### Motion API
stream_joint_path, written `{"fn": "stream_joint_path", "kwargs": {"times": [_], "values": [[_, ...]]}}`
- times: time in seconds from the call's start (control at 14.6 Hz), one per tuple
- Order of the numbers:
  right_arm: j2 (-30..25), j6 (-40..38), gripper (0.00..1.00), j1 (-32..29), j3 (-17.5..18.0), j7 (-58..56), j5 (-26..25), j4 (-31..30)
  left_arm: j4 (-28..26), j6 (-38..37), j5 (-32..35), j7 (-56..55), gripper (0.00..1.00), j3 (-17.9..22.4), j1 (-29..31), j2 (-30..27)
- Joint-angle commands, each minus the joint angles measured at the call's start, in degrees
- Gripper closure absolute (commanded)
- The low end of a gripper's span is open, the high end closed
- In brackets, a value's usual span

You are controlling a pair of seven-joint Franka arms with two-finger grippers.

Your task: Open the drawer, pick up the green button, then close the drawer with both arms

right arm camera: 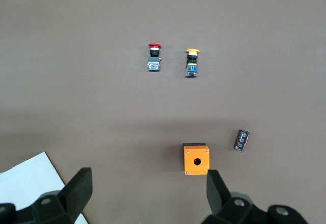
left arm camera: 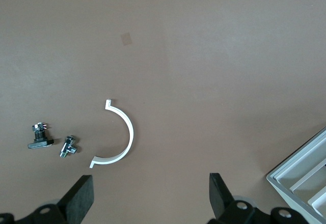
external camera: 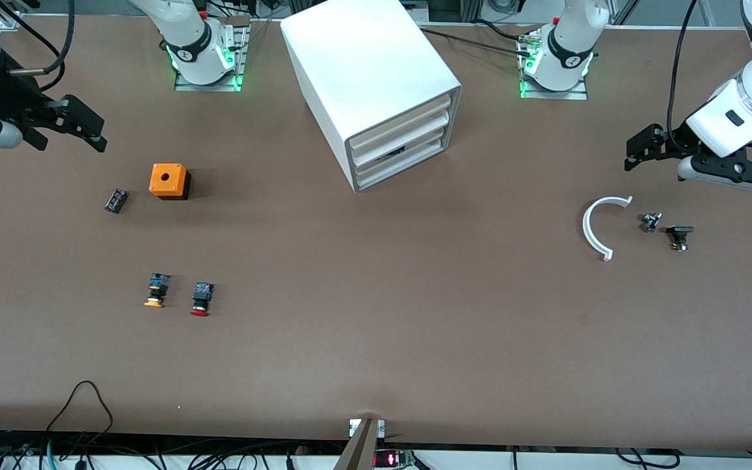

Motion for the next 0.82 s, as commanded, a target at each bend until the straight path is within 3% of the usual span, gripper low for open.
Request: {"fn": "stream_joint_path", "kwargs": {"times": [0.0,0.55,0.75], "values": [[-0.4,-0.3,0.01,-0.3,0.2,0.2,1.2,-0.2,1.1,-1.3,-0.3,1.0,0.0,0.2,-0.3,-0.1],[0.9,-0.6,0.01,-0.2,0.2,-0.7,-0.1,-2.0,1.2,-1.6,-1.5,0.9,0.0,0.3,-0.3,0.1],[2.0,-0.6,0.01,-0.2,0.2,-0.7,0.0,-4.9,3.4,-9.7,-4.8,1.1,0.0,0.2,-0.5,2.6]]}}
